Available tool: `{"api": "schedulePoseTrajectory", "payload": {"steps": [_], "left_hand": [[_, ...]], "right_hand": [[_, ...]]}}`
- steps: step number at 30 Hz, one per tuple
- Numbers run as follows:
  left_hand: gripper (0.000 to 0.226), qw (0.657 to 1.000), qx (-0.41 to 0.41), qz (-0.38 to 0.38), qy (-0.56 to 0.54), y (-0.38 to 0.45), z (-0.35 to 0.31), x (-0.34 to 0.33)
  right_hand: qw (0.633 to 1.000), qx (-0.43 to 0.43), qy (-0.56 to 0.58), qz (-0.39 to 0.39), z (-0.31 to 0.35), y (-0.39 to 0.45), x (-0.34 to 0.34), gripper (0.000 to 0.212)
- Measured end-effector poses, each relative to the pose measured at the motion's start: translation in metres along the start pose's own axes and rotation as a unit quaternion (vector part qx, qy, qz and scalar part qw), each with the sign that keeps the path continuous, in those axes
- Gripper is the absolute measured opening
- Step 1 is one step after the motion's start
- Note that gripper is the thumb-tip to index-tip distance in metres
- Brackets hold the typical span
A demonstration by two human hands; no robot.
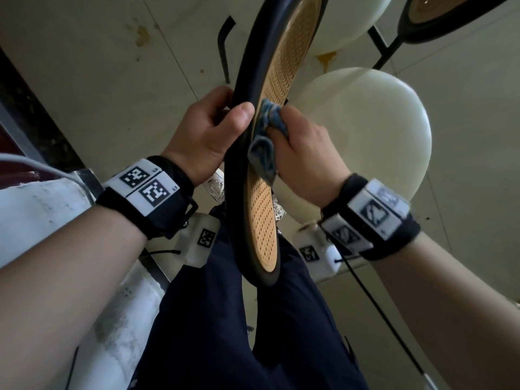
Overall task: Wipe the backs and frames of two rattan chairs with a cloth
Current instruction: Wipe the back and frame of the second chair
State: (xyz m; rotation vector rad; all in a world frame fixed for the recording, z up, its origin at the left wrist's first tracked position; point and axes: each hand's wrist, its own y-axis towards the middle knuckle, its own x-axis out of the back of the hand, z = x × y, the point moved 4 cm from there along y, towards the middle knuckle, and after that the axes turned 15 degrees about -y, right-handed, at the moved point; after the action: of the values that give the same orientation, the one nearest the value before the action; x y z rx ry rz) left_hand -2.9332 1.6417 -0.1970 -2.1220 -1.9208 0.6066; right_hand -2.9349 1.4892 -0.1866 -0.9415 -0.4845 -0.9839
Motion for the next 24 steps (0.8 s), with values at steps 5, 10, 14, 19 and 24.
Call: {"api": "schedulePoseTrajectory", "payload": {"steps": [5,10,14,19,24], "left_hand": [[0.024,1.000,-0.005,0.007,0.000,-0.001,0.000,0.000],[0.059,1.000,-0.011,0.005,0.003,0.001,0.003,0.001],[0.056,1.000,0.004,-0.008,0.006,0.000,0.005,0.003],[0.043,1.000,0.019,-0.018,-0.004,0.000,0.007,-0.001],[0.038,0.999,0.028,-0.014,-0.036,0.000,0.009,-0.004]], "right_hand": [[0.987,-0.146,-0.010,0.064,-0.040,0.048,-0.036,0.027],[0.969,-0.226,0.051,0.088,-0.060,0.065,-0.057,0.031],[0.944,-0.295,0.115,0.092,-0.069,0.063,-0.069,0.023],[0.950,-0.246,0.180,0.069,-0.060,0.039,-0.062,0.023],[0.941,-0.111,0.317,0.042,-0.020,0.005,-0.026,0.020]]}}
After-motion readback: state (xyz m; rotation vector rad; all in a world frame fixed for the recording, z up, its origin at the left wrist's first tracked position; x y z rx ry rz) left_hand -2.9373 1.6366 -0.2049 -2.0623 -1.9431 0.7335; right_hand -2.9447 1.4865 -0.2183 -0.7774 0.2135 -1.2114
